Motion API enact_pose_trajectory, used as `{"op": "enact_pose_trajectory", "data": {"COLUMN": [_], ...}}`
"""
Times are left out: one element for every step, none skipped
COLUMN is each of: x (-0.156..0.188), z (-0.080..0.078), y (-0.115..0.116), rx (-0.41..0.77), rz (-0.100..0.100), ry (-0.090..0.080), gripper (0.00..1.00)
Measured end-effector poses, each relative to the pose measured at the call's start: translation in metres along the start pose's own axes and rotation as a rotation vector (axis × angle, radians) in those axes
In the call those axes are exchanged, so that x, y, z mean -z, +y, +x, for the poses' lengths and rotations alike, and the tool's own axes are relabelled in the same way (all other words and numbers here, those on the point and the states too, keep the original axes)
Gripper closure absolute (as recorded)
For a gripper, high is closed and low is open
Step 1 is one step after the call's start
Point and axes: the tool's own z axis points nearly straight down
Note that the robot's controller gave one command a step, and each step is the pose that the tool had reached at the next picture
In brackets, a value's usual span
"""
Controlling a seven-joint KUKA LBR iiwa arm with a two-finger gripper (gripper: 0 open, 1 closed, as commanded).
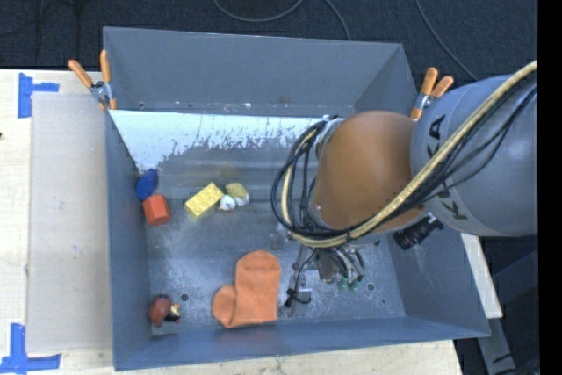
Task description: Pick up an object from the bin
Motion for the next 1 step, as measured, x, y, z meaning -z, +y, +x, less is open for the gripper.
{"op": "enact_pose_trajectory", "data": {"x": [0.0043], "z": [-0.0017], "y": [-0.0007], "rx": [-0.005], "rz": [-0.001], "ry": [-0.008], "gripper": [0.00]}}
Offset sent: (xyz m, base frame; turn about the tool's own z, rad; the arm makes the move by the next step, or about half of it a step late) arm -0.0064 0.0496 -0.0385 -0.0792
